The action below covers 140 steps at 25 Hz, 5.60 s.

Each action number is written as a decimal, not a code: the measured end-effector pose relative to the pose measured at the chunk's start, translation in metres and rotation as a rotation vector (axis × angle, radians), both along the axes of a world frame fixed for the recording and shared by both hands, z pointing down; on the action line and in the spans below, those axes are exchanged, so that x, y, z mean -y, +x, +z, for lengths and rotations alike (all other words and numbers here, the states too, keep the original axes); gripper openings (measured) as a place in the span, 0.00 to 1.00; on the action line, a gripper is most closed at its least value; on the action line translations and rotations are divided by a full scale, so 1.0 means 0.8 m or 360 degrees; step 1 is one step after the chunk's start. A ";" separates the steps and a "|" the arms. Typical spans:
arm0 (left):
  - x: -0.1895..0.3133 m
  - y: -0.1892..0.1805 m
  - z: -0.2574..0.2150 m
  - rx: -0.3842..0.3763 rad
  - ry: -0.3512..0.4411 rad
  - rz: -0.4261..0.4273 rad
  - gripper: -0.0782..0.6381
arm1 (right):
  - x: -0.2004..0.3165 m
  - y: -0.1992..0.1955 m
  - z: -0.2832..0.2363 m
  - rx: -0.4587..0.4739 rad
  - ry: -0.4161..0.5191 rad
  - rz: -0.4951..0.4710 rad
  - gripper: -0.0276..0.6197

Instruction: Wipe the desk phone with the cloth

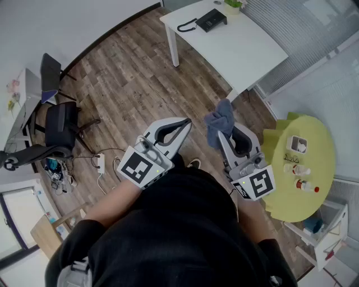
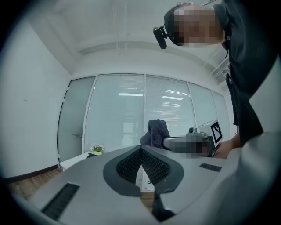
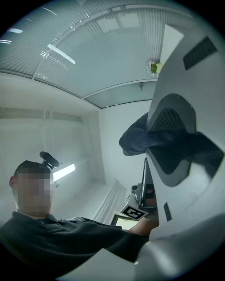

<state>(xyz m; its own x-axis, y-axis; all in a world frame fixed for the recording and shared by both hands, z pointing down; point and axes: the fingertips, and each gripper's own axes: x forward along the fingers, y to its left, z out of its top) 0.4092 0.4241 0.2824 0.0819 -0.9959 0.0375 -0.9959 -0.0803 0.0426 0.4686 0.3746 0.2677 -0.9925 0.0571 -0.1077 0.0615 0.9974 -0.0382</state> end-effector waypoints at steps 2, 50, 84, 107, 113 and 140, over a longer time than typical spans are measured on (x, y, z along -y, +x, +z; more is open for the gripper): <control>-0.002 0.000 0.003 0.0017 -0.0003 0.0020 0.12 | -0.001 -0.002 0.001 0.0005 0.0002 0.0001 0.20; 0.043 -0.408 0.023 -0.0038 -0.0008 0.0183 0.12 | 0.038 -0.394 0.008 -0.0152 -0.0041 0.0255 0.20; 0.343 -0.527 0.022 0.0013 -0.0097 0.0200 0.12 | 0.348 -0.512 0.042 -0.0210 -0.0145 0.0245 0.20; 0.518 -0.544 0.047 0.0041 -0.0164 0.0406 0.12 | 0.506 -0.502 0.091 -0.0302 -0.0234 0.0489 0.20; 0.581 -0.589 0.062 0.0010 -0.0183 0.0555 0.12 | 0.554 -0.529 0.106 -0.0346 -0.0271 0.0684 0.20; 0.774 -0.658 0.214 0.0022 -0.0342 0.1215 0.12 | 0.730 -0.639 0.278 -0.1164 0.0154 0.1234 0.20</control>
